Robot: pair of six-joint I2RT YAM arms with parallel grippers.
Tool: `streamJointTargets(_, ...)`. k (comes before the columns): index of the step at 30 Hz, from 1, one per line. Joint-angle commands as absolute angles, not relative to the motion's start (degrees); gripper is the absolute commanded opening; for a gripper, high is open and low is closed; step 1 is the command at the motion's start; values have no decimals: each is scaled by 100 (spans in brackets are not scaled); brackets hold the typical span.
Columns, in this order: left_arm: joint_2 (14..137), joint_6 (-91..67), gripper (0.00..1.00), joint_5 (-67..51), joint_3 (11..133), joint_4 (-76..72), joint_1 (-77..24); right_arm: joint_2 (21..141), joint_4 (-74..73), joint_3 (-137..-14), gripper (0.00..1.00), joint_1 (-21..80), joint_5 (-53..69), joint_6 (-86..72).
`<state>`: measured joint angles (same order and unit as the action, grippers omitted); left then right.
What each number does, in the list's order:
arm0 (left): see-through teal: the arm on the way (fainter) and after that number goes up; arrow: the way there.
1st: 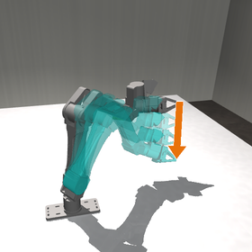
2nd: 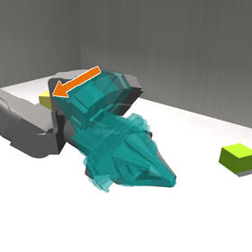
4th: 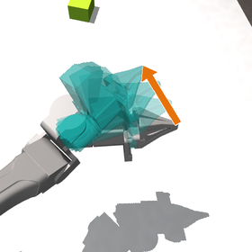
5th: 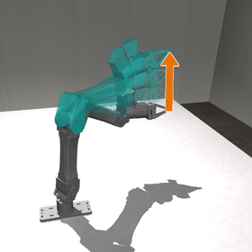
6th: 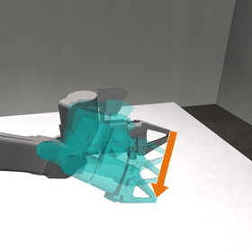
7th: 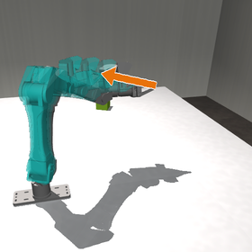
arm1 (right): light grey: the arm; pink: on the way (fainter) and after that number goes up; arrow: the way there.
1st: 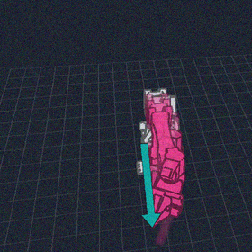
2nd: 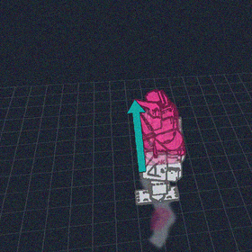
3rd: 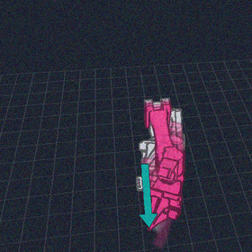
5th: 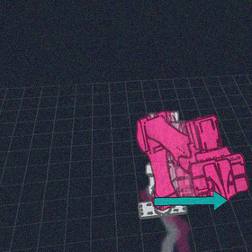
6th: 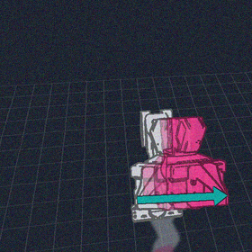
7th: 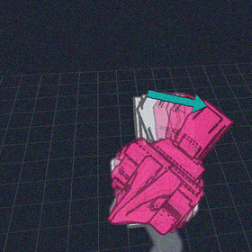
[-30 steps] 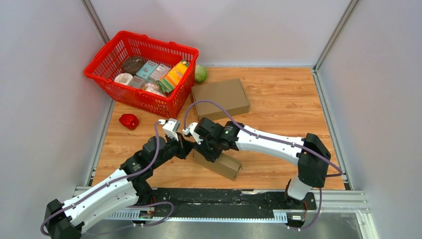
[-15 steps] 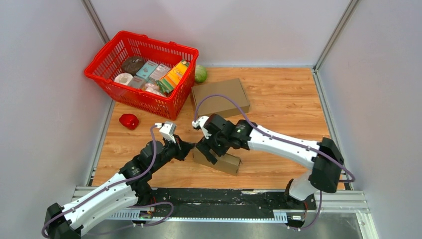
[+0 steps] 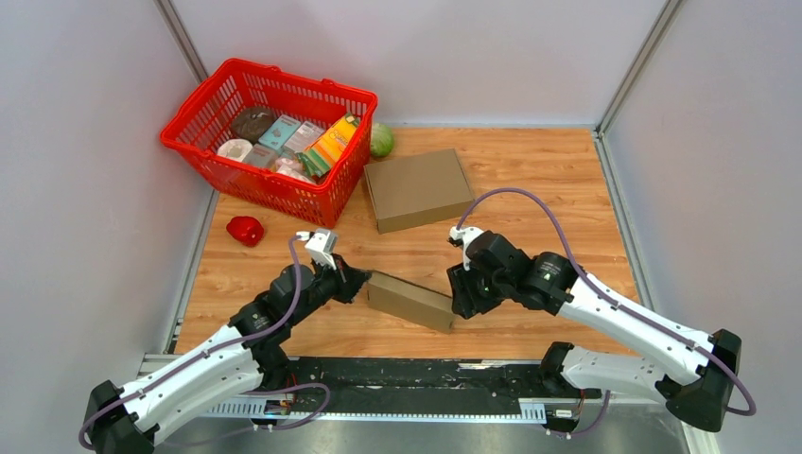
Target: Fold the paper box
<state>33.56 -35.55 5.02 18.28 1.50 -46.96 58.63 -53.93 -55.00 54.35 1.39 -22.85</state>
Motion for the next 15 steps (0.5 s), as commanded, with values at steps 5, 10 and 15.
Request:
streamJointTargets(5,3472,-3524,0,378,2013,703,-4729,5766,-5194,-5467,37,5449,9,-2689)
streamJointTargets(10,3393,-3595,0,378,1934,694,-4729,5853,-5194,-5563,33,5449,-141,-2681)
streamJointTargets(15,3392,-3560,0,387,1969,738,-4737,5897,-5159,-5695,27,5449,-88,-2716)
